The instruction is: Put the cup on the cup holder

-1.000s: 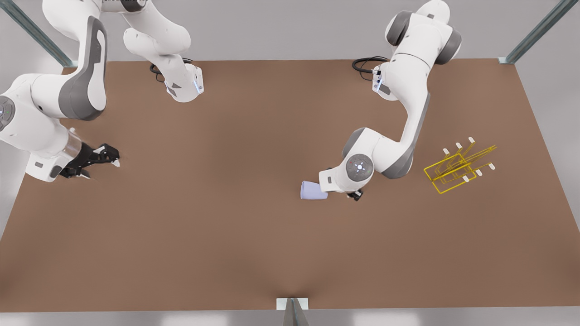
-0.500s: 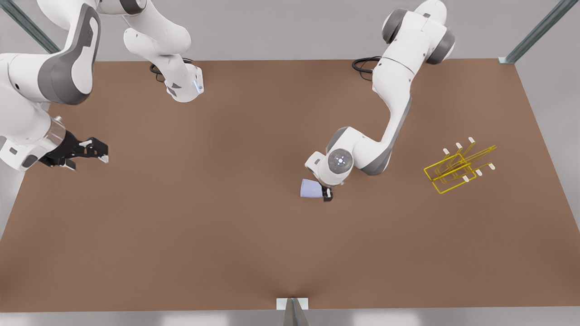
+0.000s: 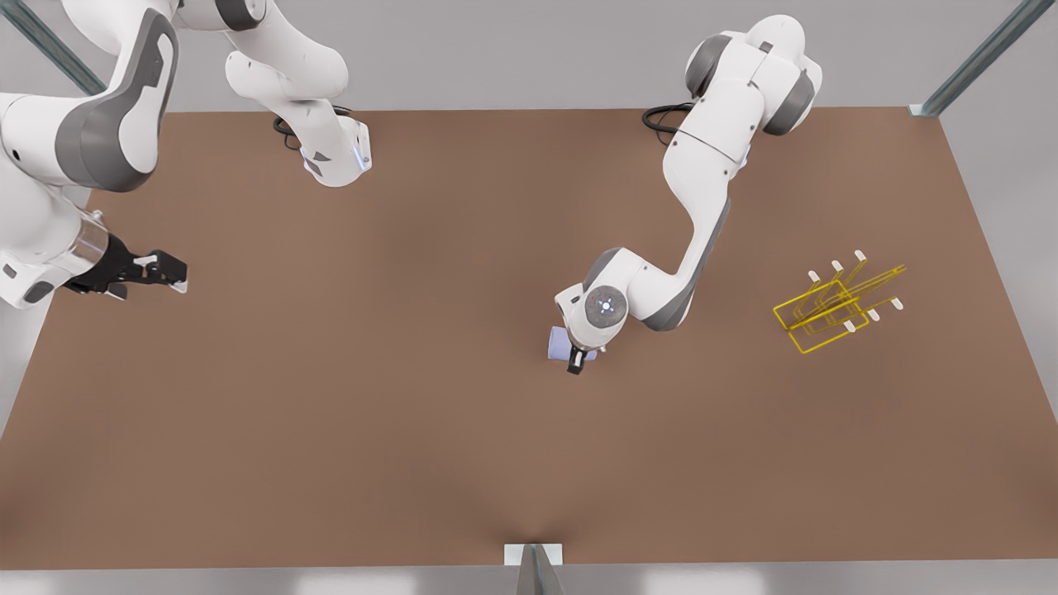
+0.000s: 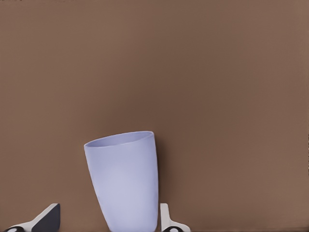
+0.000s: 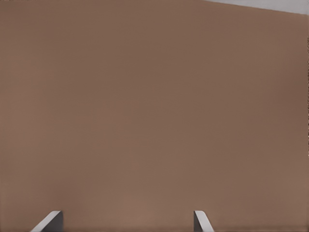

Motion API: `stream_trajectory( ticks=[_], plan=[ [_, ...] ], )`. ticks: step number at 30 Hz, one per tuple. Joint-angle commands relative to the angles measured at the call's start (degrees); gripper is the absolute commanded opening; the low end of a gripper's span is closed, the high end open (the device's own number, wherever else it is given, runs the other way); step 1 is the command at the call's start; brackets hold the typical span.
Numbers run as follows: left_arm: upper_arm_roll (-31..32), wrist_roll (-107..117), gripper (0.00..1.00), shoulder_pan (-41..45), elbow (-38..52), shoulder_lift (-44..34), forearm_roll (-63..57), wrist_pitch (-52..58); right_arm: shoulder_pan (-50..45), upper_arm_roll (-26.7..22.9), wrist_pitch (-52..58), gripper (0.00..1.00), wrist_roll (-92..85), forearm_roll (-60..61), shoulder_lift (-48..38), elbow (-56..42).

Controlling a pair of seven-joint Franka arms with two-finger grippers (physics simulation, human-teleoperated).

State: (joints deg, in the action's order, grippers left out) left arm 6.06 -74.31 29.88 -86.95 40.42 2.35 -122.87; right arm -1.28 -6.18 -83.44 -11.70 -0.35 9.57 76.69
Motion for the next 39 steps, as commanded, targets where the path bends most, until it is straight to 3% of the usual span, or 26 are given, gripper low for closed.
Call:
stream_trajectory(
  ticks=[1, 33, 39],
  plan=[
    [0.01, -14.46, 1.00, 0.00, -0.24, -0.08, 0.11, -0.09, 0.05, -0.06, 0.03, 1.00, 3.43, -0.09, 0.01, -0.40],
    [-0.17, 2.32, 1.00, -0.35, -0.15, 5.81, 2.04, -0.70, 0.05, 0.02, -2.78, 1.00, 3.52, 0.00, 0.98, -1.54],
    [-0.08, 3.03, 0.91, -0.44, -0.15, 5.98, 2.04, -0.70, 0.14, 0.02, -2.78, 1.00, 3.52, 0.00, 0.98, -1.54]
  ],
)
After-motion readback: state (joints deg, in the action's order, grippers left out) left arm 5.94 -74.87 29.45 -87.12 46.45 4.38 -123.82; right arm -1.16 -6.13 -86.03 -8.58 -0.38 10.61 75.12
